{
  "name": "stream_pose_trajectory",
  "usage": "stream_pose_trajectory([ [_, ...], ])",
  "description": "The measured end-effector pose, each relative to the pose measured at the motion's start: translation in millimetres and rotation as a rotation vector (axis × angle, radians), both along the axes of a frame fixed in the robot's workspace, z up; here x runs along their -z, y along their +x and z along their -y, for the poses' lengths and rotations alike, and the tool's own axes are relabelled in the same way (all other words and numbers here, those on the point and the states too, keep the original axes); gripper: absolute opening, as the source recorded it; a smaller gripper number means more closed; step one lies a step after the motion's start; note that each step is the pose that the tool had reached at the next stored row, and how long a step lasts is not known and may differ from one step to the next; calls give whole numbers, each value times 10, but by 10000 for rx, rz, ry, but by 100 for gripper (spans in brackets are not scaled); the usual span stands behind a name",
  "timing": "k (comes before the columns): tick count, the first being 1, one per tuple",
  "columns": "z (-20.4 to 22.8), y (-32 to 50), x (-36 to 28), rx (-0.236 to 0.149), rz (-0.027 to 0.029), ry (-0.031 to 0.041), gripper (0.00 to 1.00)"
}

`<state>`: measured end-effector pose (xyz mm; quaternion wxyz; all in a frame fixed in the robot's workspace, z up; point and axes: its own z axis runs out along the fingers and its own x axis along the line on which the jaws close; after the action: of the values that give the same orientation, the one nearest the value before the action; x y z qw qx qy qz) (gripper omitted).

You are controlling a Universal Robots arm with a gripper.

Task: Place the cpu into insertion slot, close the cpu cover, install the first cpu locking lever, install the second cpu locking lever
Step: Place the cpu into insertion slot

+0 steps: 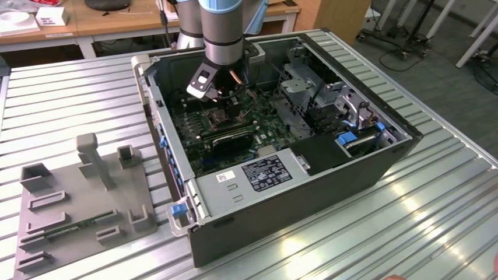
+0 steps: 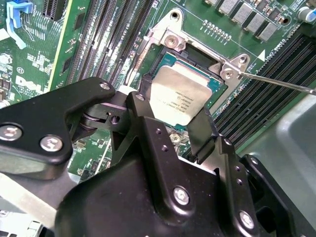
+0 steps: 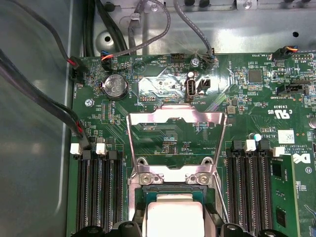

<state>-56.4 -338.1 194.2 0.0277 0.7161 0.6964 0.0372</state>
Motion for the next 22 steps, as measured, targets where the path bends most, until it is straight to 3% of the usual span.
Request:
stream_pose_trajectory([
  [22,0,0,19,0,-1,-1,54],
])
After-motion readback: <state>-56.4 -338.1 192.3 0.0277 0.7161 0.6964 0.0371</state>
